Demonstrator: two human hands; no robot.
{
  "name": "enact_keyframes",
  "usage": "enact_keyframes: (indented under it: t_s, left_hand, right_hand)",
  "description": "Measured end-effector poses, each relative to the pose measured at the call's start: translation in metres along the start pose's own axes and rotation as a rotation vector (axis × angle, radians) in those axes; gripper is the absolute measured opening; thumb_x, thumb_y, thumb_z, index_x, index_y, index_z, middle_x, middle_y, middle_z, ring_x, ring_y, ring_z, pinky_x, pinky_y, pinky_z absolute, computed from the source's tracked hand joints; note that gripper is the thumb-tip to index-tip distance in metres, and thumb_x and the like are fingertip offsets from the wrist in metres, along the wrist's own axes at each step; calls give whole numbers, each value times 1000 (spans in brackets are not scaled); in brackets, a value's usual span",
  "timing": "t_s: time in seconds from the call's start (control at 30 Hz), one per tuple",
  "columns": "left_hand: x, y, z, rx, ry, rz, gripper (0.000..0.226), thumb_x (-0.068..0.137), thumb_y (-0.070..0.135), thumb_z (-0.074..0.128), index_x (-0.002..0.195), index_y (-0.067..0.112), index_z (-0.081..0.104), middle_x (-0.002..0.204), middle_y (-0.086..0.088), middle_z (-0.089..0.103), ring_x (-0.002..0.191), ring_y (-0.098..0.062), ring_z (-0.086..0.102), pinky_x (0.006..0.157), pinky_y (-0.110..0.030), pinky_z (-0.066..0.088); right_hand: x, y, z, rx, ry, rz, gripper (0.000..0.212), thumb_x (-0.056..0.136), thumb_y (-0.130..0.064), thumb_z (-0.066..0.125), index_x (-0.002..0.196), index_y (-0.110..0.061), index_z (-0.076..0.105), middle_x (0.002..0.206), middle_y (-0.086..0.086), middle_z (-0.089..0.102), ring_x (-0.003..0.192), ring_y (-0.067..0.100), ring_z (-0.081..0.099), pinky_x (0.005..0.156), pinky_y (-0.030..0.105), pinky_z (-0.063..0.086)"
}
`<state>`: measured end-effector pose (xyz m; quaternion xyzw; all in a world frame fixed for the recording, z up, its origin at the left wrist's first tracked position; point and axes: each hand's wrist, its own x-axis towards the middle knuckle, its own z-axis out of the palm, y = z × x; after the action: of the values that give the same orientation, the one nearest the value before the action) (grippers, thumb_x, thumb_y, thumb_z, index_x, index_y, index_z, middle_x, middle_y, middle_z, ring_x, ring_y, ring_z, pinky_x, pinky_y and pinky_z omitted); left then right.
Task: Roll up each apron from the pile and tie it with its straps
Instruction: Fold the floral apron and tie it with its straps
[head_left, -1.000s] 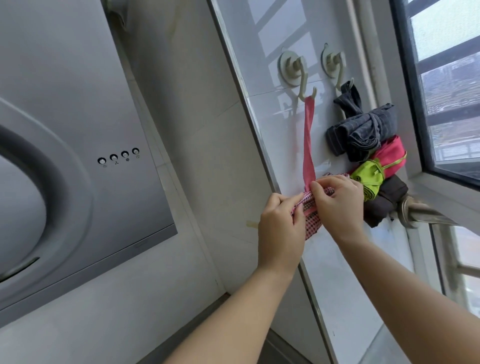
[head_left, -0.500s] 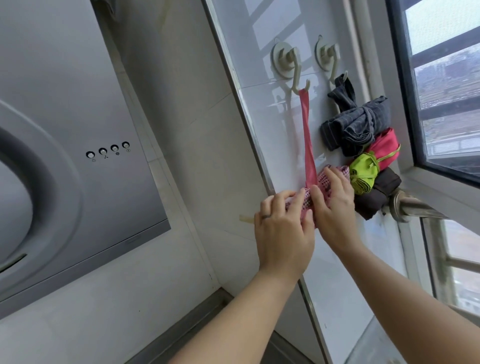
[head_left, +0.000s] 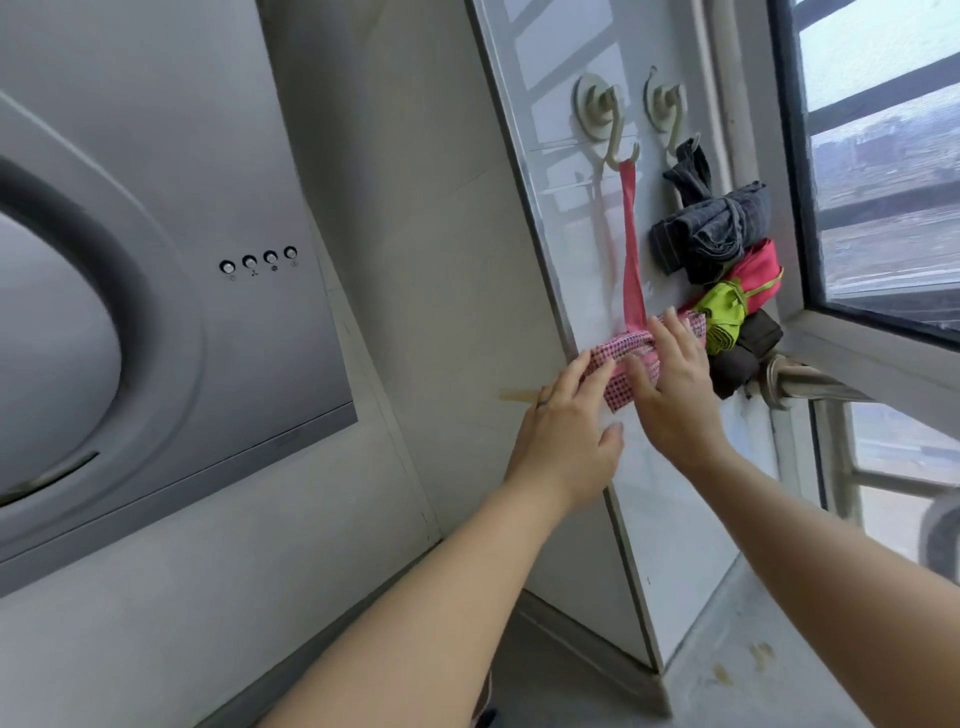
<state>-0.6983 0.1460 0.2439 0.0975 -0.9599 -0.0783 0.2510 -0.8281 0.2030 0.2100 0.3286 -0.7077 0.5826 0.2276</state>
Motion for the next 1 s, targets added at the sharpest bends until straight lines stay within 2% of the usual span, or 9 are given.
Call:
enact_keyframes:
  t_s: [0.07, 0.17, 0.3, 0.47, 0.6, 0.73, 0.87, 0.93, 1.0]
  left_hand:
    - [-22, -8, -15, -58, -45, -41, 57, 96, 24, 50, 149, 25, 29, 157, 5, 21, 143, -16, 23, 116, -38, 24]
    - [-63, -28, -38, -101, -70, -123, 49, 96, 25, 51, 144, 26, 39, 147, 3, 40, 133, -20, 41, 110, -42, 34]
    - [-154, -71, -71, -225, 27, -273, 35, 96, 24, 52, 130, 28, 55, 123, 11, 60, 108, -11, 58, 100, -33, 44]
    - [-302, -137, -99, -245, 149, -510, 25, 95, 17, 55, 117, 20, 66, 110, 8, 69, 98, -7, 62, 90, -21, 46]
    - [-414, -186, -98, -253, 176, -726, 22, 92, 9, 58, 110, 15, 69, 104, 3, 70, 87, -4, 62, 81, -9, 44]
    - [-517, -218, -86, -219, 43, -933, 26, 95, 17, 53, 118, 18, 64, 108, 4, 68, 92, -7, 62, 86, -22, 48]
    - [-595, -235, -65, -168, -276, -1059, 34, 97, 24, 49, 131, 28, 54, 129, 7, 59, 102, -10, 59, 95, -35, 49]
    - [-620, -242, -55, -82, -448, -1081, 47, 97, 32, 49, 143, 32, 38, 149, 2, 38, 128, -17, 42, 109, -40, 34]
    - [-639, -248, -47, -2, -568, -1089, 61, 96, 44, 46, 150, 35, 19, 159, 7, 9, 147, -22, 7, 117, -47, 15]
  right_hand:
    - [-24, -26, 3, -3, 65, -85, 42, 97, -18, 50, 137, -8, 46, 148, 10, 38, 139, 28, 26, 112, 28, 15]
    - [-54, -66, 15, 67, 47, -211, 31, 90, -17, 50, 116, -7, 63, 118, 6, 60, 114, 28, 51, 95, 25, 34]
    - [-110, -129, 36, 215, -197, -222, 18, 91, -6, 54, 99, -11, 69, 84, -6, 66, 81, 12, 64, 71, 23, 49]
    - [-220, -195, 97, 345, -555, -188, 24, 90, -2, 51, 92, -21, 66, 70, -9, 65, 72, 5, 65, 67, 15, 50]
    - [-317, -222, 151, 314, -830, -138, 19, 90, -4, 54, 96, -12, 70, 72, -6, 66, 74, 14, 66, 72, 24, 51]
    - [-404, -224, 188, 145, -1119, -35, 21, 92, -10, 54, 107, -11, 68, 85, -1, 66, 85, 18, 64, 78, 29, 50]
    - [-470, -208, 213, -101, -1392, 131, 41, 95, -21, 54, 134, -14, 49, 126, 6, 58, 108, 24, 58, 85, 28, 45]
    - [-494, -197, 222, -227, -1470, 155, 56, 93, -25, 56, 143, -14, 35, 137, 11, 48, 110, 27, 54, 85, 32, 45]
    - [-511, -186, 229, -296, -1483, 161, 68, 92, -29, 57, 148, -13, 22, 146, 15, 36, 113, 29, 51, 90, 36, 44]
